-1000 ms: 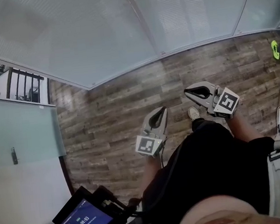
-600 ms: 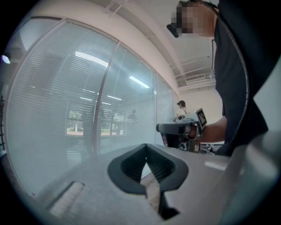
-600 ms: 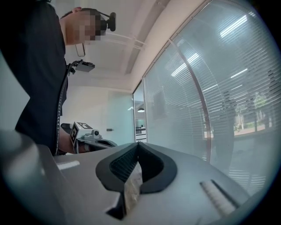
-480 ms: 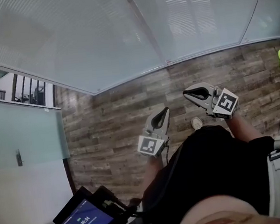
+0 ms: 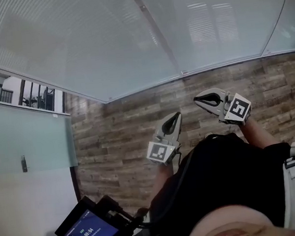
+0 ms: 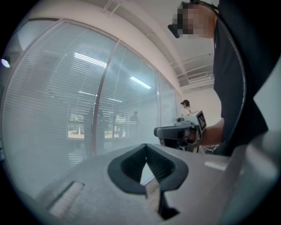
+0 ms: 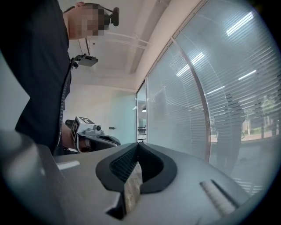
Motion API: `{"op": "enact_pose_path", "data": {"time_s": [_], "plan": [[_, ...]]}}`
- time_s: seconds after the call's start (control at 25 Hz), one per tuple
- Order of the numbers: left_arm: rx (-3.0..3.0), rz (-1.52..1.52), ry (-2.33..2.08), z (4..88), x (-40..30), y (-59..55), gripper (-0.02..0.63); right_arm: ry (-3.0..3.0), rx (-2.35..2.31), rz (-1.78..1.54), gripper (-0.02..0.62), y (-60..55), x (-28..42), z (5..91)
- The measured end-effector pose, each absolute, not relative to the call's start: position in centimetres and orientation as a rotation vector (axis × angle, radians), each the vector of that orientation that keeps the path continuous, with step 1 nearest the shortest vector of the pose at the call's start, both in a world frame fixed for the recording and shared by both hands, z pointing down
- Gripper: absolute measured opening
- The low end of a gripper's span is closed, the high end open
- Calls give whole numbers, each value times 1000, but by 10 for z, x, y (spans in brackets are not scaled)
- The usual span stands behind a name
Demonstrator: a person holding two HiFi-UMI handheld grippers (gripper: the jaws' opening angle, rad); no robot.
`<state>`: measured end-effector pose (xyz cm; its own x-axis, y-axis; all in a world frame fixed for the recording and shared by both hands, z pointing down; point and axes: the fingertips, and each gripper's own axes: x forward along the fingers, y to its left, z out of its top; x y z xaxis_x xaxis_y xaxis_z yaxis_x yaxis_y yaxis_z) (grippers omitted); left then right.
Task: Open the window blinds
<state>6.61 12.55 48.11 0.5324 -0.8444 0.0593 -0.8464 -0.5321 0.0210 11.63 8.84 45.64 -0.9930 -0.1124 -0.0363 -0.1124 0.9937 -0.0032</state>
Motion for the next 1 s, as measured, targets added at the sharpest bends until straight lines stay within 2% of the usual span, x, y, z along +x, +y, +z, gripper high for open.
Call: {"op": "enact_pose_path", "data": {"time_s": [0.64,1.0], "plan": [[2675,172,-1574,485,73,76,3,3056,-173,16,5,41,148,461],[2662,197,-1575,494,69,71,3,3061,-172,37,6,31,144,463]]}}
